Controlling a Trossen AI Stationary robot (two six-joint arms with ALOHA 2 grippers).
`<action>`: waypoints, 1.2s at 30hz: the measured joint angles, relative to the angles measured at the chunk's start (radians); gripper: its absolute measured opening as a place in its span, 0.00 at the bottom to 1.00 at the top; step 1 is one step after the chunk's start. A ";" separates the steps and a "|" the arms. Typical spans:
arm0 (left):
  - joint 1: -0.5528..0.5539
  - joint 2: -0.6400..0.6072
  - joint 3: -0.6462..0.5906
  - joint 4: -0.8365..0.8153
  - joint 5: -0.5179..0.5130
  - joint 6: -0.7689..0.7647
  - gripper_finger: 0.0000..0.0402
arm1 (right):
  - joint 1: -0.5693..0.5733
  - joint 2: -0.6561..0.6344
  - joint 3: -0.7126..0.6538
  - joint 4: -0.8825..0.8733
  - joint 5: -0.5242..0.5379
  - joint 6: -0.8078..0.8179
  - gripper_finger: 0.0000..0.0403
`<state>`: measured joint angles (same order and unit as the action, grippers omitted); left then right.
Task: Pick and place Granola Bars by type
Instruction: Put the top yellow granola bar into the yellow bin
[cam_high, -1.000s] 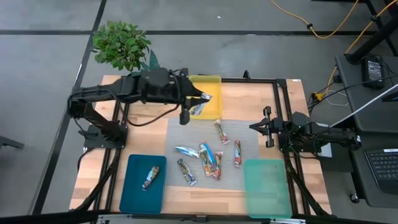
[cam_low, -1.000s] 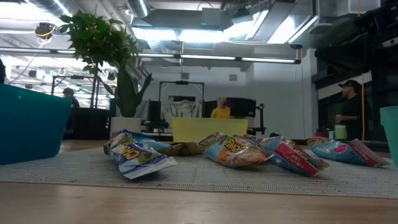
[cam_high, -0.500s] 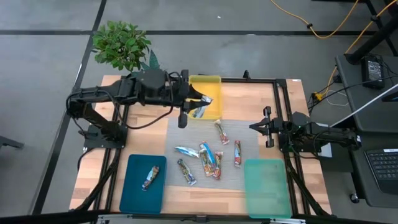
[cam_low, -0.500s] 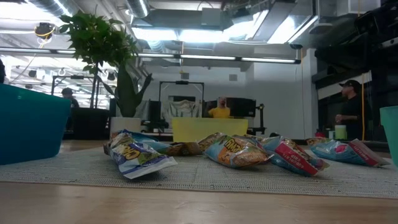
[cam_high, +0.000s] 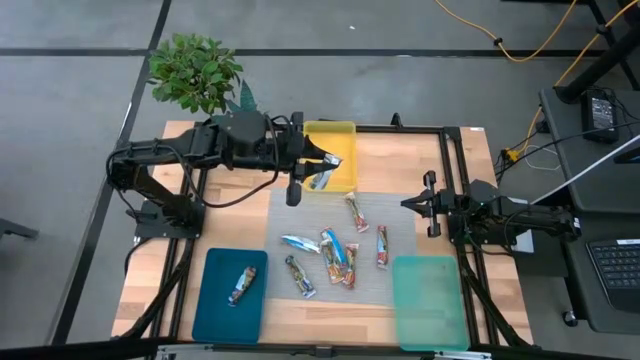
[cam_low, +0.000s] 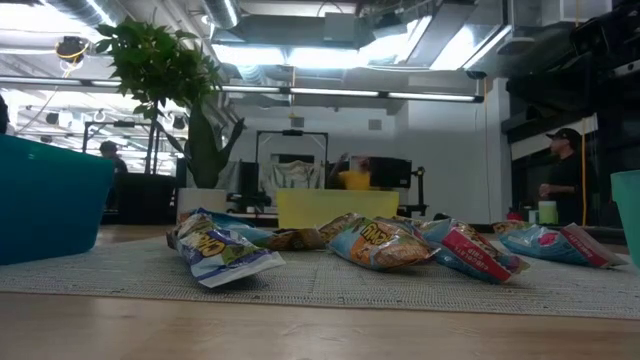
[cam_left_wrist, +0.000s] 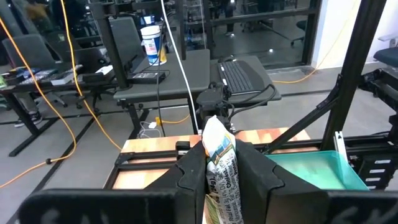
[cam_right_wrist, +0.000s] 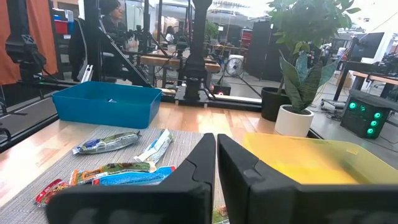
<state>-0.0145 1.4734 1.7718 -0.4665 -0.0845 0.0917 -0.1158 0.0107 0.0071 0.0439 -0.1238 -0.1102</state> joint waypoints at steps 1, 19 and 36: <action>0.000 0.000 0.000 0.000 0.000 0.000 0.15 | 0.000 0.000 0.000 0.000 0.000 0.000 0.05; 0.039 0.053 -0.002 -0.078 -0.077 0.012 0.15 | 0.000 0.000 0.000 0.000 0.000 0.000 0.05; 0.367 0.282 -0.002 -0.047 0.086 0.131 0.15 | 0.000 0.000 0.000 0.000 0.000 0.000 0.05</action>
<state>0.3522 1.7554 1.7702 -0.5134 0.0013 0.2230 -0.1155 0.0109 0.0071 0.0438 -0.1234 -0.1104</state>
